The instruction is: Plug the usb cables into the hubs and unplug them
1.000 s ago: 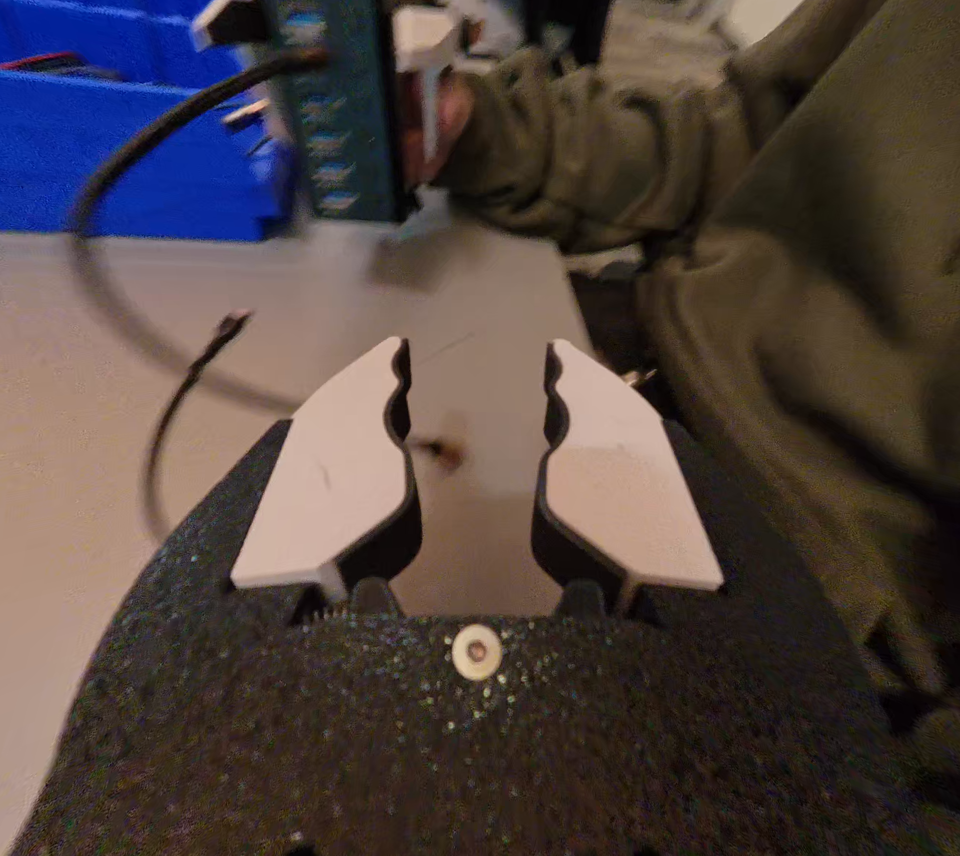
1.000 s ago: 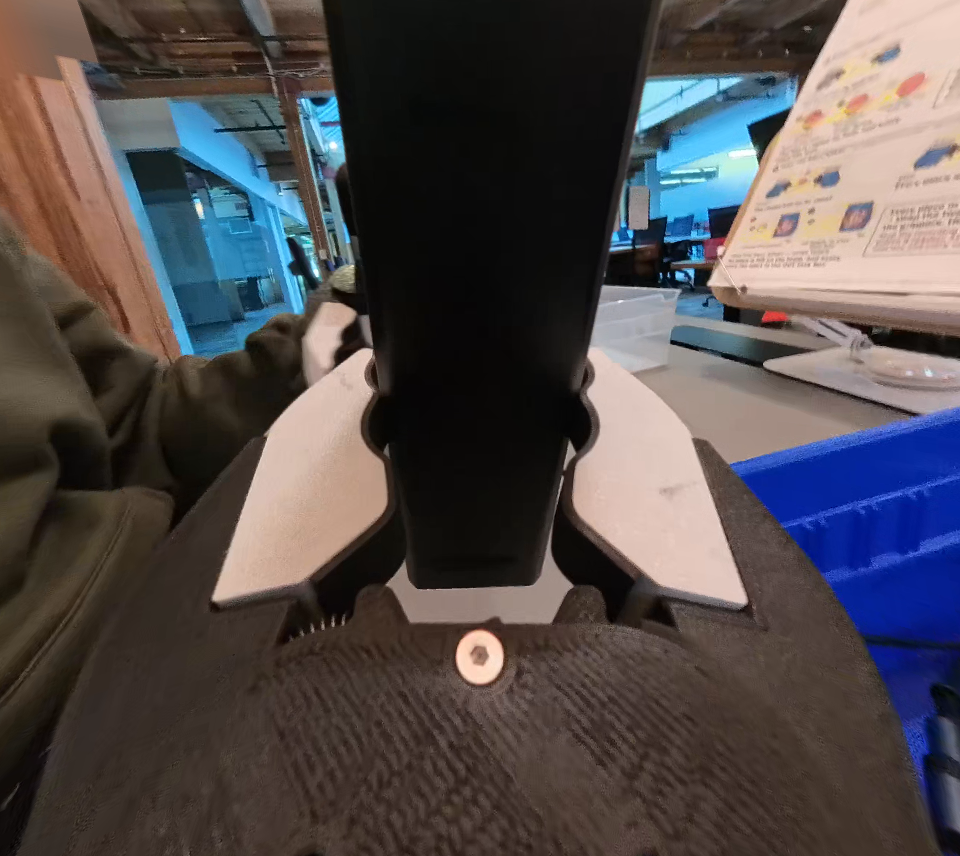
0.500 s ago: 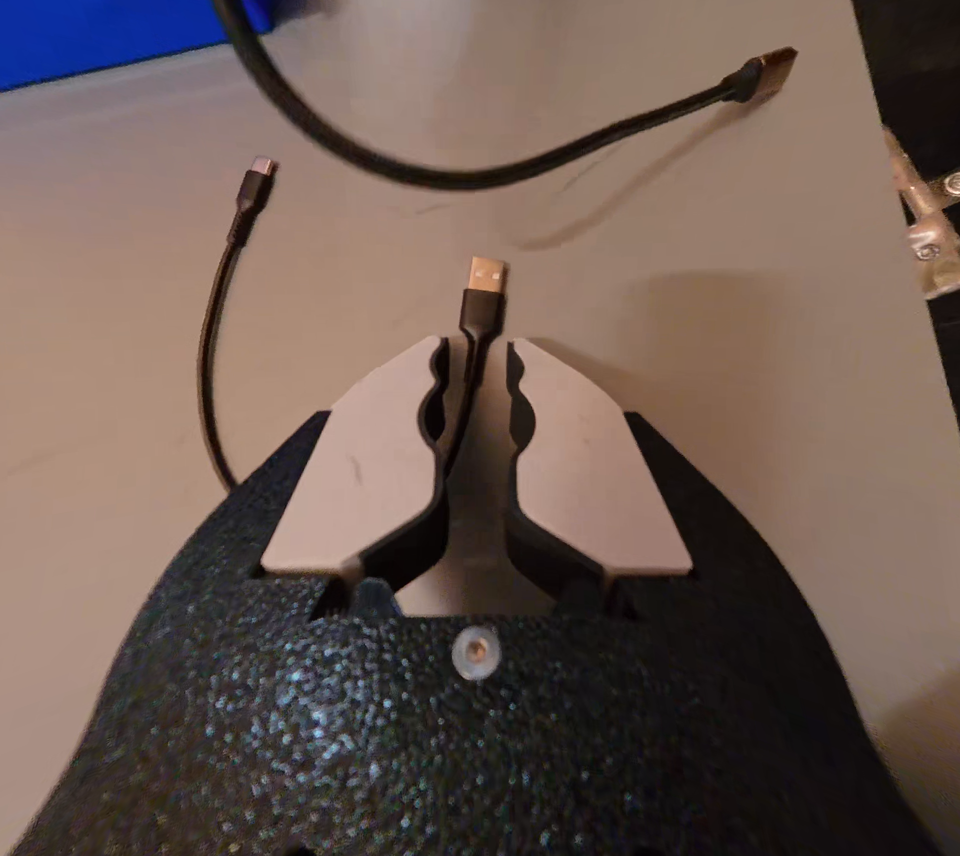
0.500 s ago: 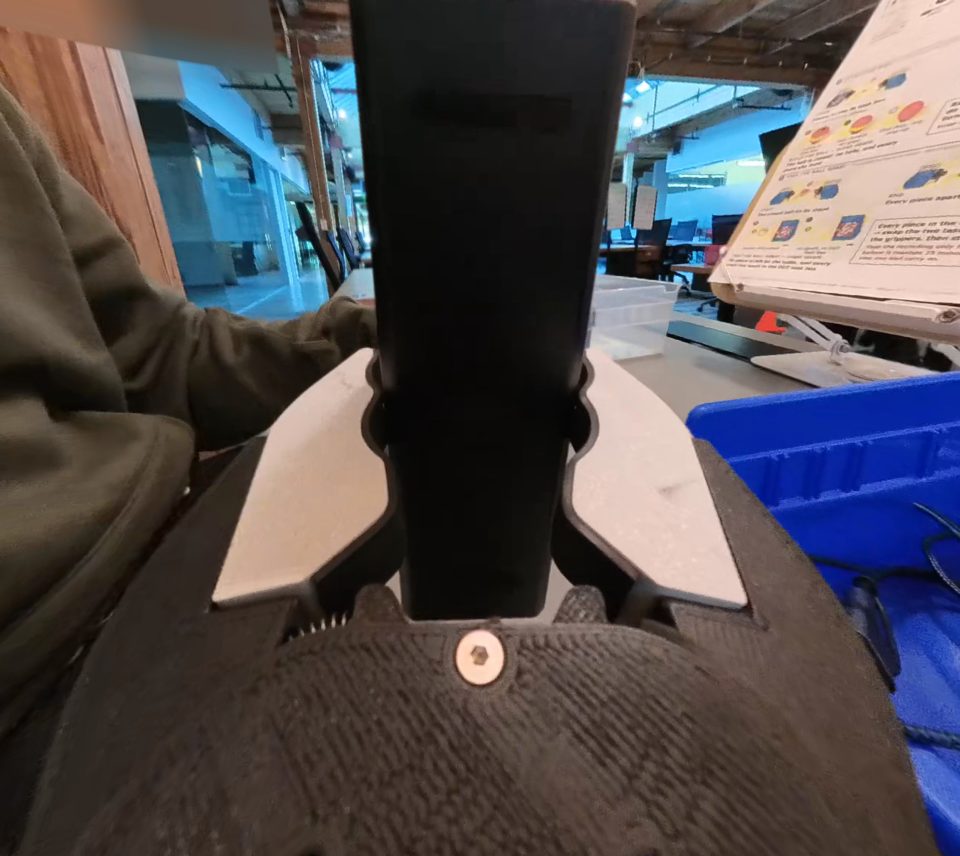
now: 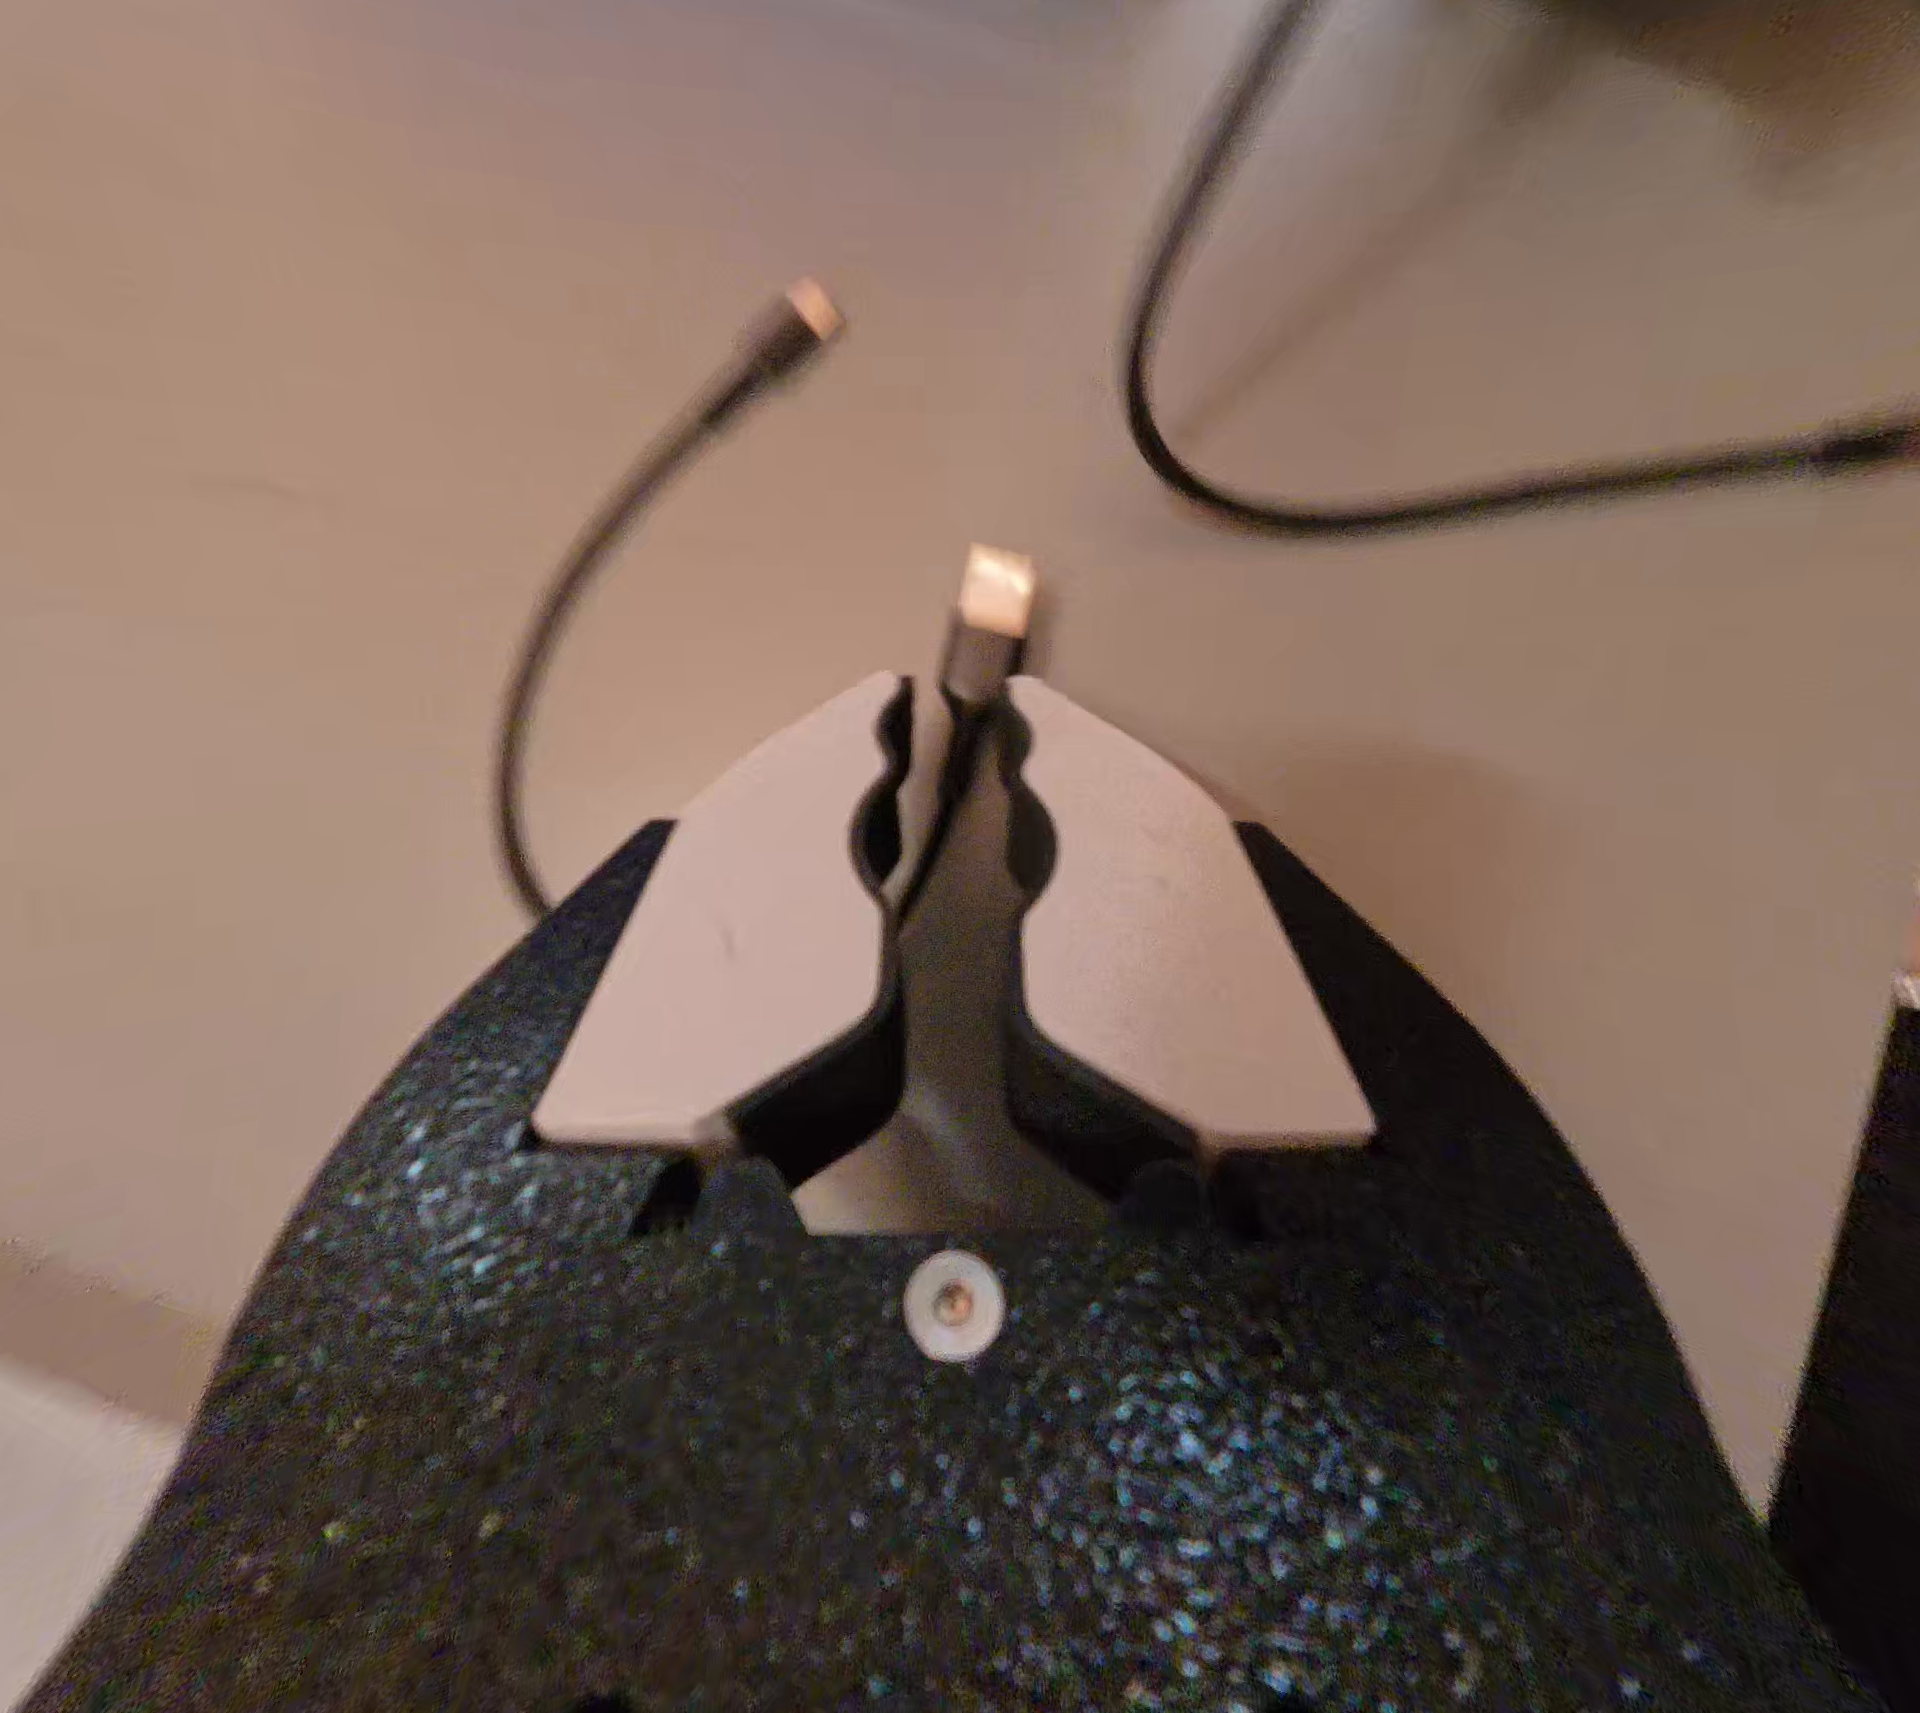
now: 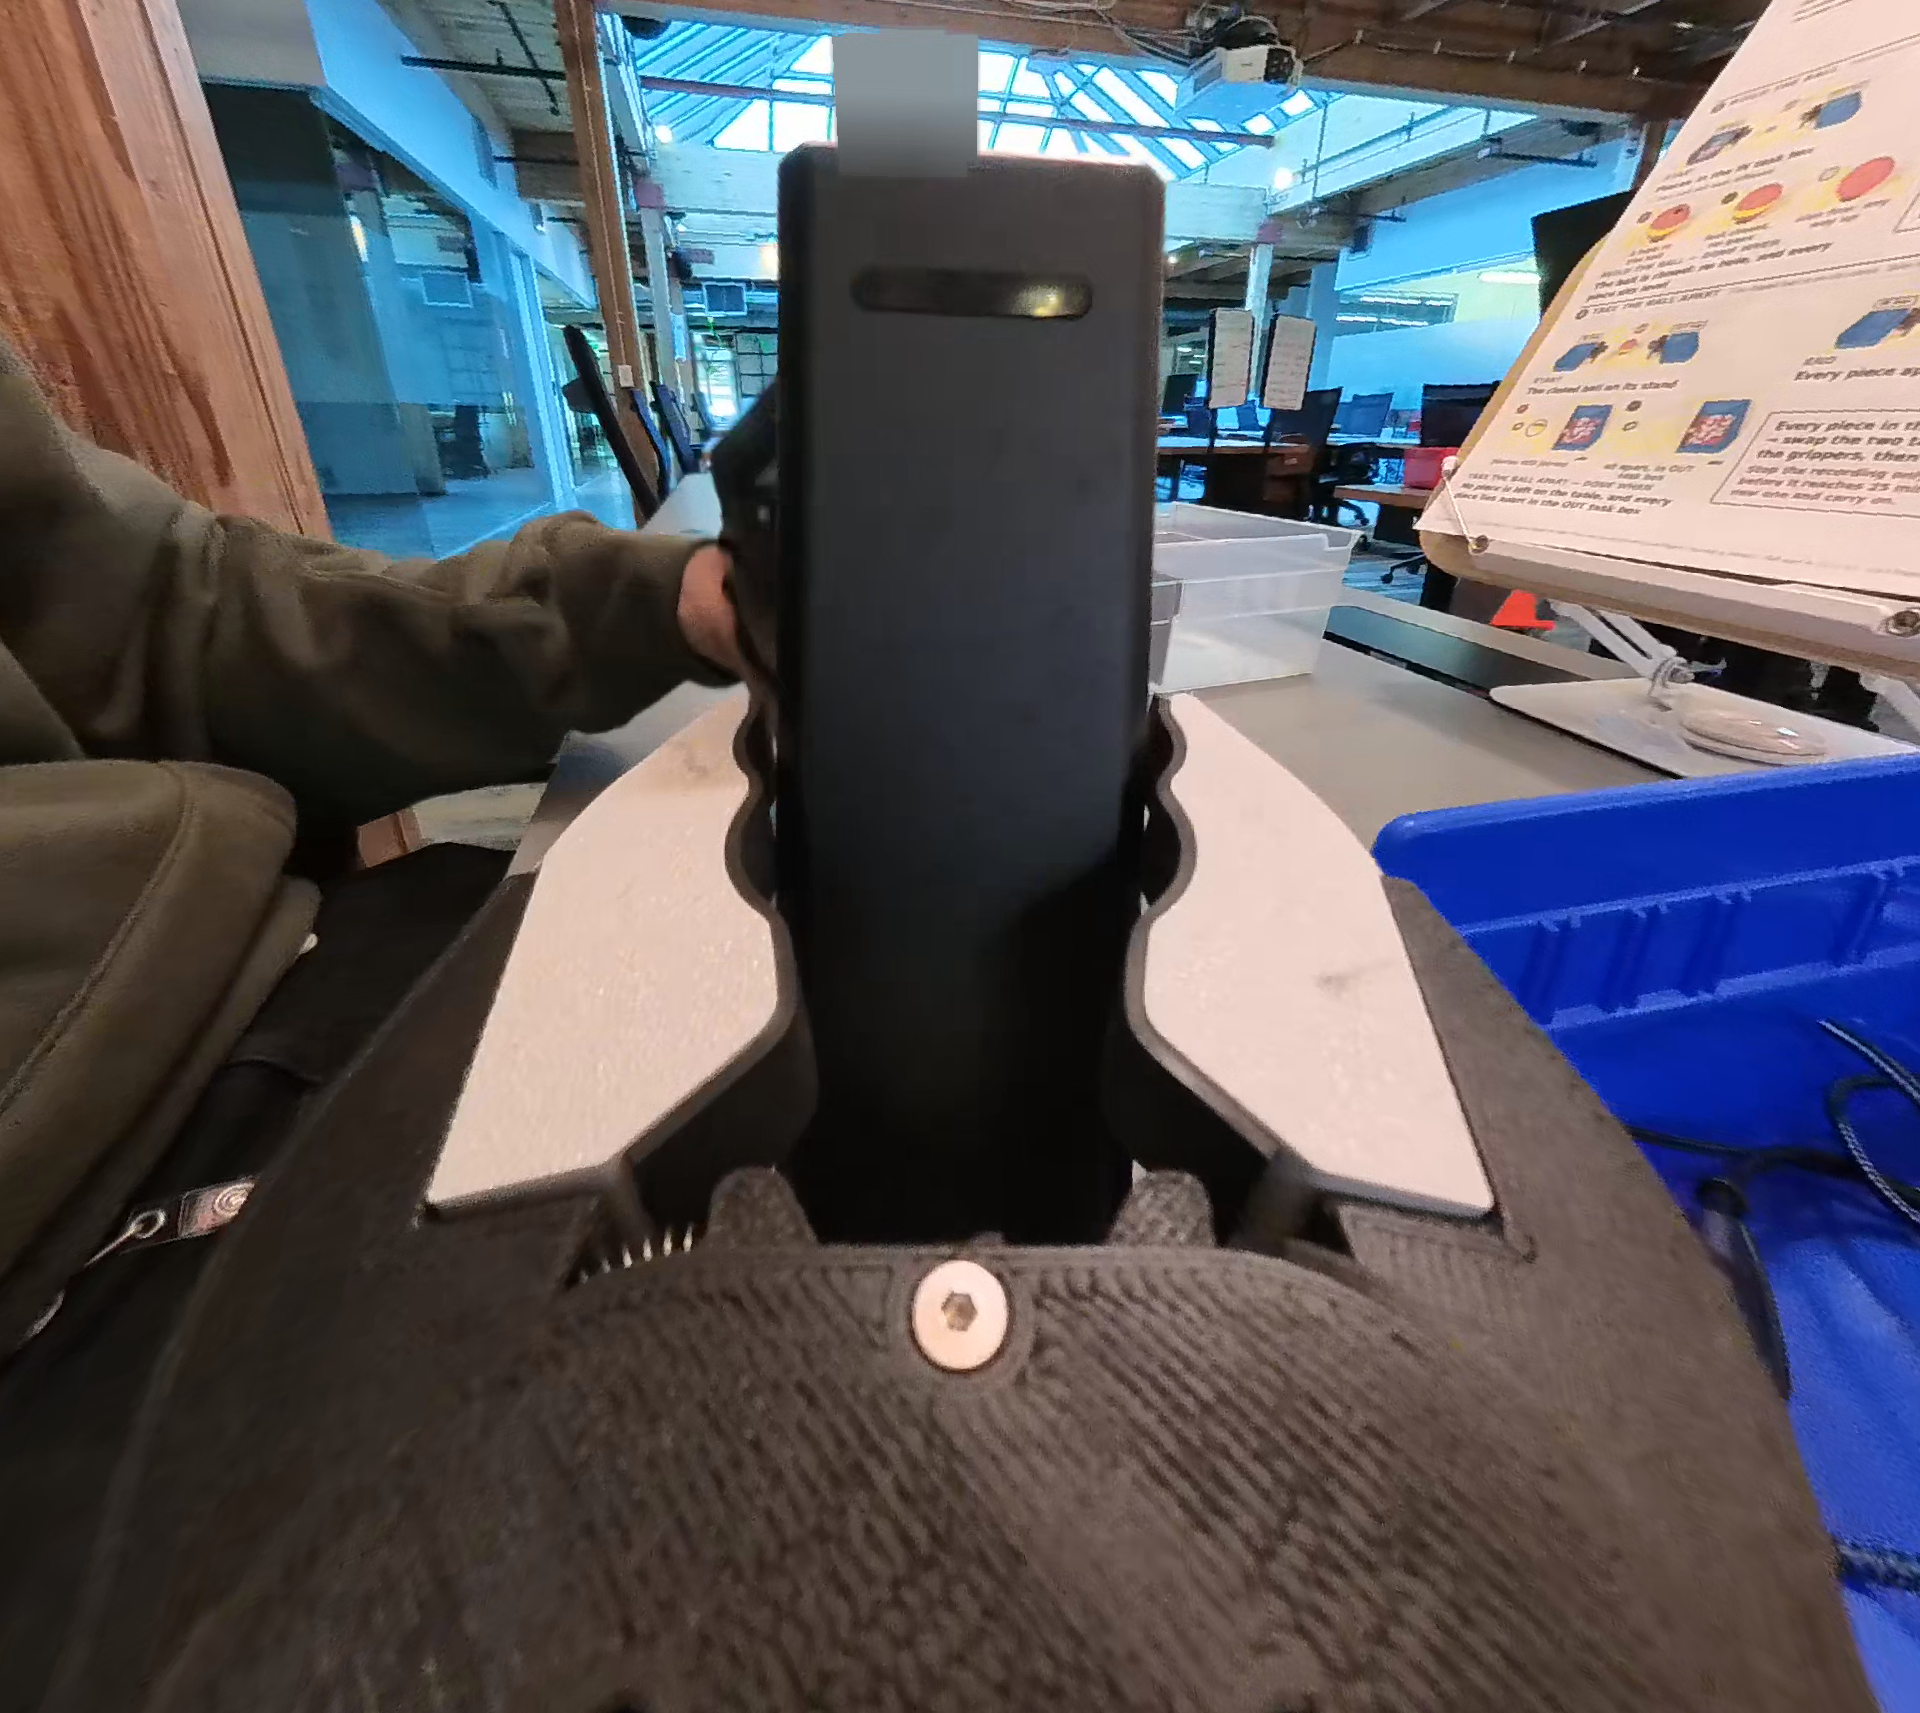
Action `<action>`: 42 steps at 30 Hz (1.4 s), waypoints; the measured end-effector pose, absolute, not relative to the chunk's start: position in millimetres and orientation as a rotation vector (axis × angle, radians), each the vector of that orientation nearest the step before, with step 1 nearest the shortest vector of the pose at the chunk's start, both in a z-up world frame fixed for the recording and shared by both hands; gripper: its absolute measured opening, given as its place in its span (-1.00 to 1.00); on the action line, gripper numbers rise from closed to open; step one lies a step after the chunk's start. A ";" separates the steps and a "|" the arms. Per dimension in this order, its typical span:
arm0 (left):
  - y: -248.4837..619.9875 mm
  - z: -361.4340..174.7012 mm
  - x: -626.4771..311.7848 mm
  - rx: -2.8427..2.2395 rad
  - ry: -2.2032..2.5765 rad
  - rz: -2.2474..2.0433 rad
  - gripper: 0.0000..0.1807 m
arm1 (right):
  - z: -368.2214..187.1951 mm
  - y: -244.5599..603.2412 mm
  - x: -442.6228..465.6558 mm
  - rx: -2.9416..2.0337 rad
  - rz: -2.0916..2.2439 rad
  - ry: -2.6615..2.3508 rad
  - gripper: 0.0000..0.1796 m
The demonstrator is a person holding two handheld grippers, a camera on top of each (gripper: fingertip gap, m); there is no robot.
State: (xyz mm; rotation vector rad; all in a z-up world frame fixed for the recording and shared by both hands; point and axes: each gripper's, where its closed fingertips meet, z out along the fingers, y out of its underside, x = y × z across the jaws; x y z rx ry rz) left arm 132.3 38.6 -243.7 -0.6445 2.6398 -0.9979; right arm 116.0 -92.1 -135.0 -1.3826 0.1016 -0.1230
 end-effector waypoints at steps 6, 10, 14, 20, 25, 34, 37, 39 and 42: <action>-48.0 -81.2 112.7 -0.442 2.249 -1.872 -0.39 | -133.1 -82.5 114.7 -1.362 -0.079 0.099 -0.23; -100.3 -101.0 108.8 -0.253 2.384 -1.631 -0.12 | -136.6 -62.6 108.2 -1.398 -0.065 0.076 -0.23; -113.9 -92.9 108.0 -0.158 2.317 -1.703 -0.28 | -138.8 -50.8 100.4 -1.421 -0.039 0.060 -0.23; -103.8 -87.4 115.6 -0.180 2.393 -1.601 -0.30 | -133.9 -43.5 110.7 -1.362 -0.002 0.156 -0.27; -95.1 -70.9 114.2 -0.095 2.420 -1.551 -0.30 | -139.0 -38.1 110.6 -1.413 -0.032 0.161 -0.25; -92.2 -61.7 117.6 -0.074 2.441 -1.493 -0.29 | -145.1 -32.5 116.6 -1.462 -0.049 0.204 -0.30; -92.3 -58.4 119.7 -0.077 2.423 -1.515 -0.30 | -146.7 -31.5 119.2 -1.474 -0.071 0.222 -0.30; -91.8 -62.0 119.0 -0.059 2.445 -1.508 -0.30 | -151.1 -27.8 118.4 -1.514 -0.074 0.218 -0.31; -90.6 -67.8 113.8 0.014 2.472 -1.486 -0.29 | -156.9 -21.9 115.4 -1.569 -0.098 0.195 -0.32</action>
